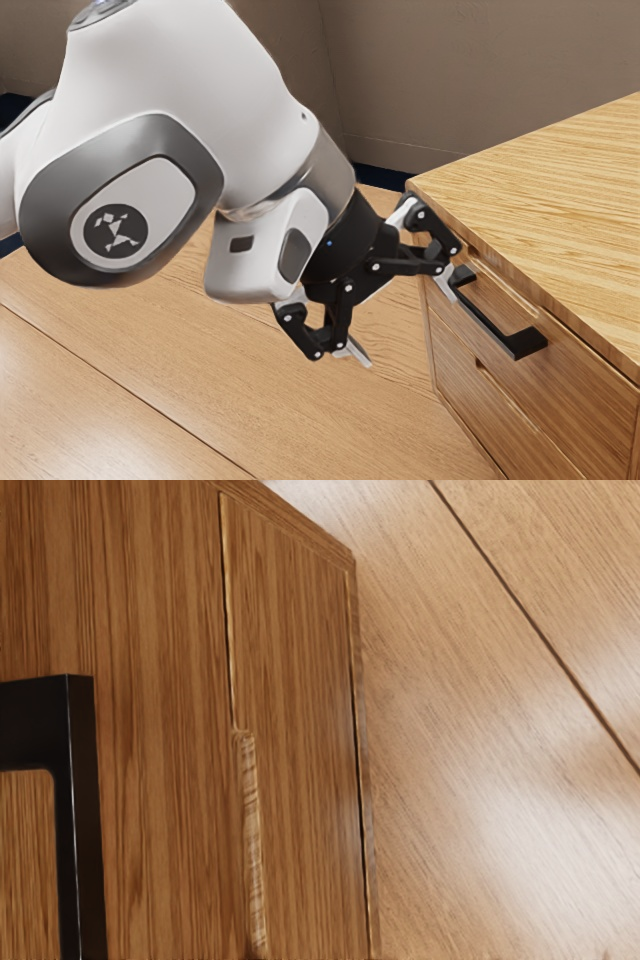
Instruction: Pull the drawer handle with one arm to open the drawer
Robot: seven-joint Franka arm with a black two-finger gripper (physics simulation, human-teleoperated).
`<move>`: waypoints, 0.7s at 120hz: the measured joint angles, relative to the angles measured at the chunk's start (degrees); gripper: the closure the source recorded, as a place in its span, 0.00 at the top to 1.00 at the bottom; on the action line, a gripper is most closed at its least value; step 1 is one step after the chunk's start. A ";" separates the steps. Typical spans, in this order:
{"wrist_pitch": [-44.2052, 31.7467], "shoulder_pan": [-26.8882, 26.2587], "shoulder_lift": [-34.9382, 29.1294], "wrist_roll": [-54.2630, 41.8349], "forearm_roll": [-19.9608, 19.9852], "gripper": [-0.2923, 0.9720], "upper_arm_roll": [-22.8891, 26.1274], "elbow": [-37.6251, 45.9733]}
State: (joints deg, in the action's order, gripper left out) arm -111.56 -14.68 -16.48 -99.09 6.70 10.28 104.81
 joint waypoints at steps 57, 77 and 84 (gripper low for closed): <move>-10.78 -1.58 -2.92 1.15 0.71 0.75 -0.30 7.08; -12.85 -1.64 -2.72 1.82 1.08 0.75 -0.29 8.79; -13.32 -1.60 -2.54 2.04 1.13 0.75 -0.29 9.01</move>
State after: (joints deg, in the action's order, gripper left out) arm -124.88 -16.28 -19.02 -97.05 7.83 9.99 113.82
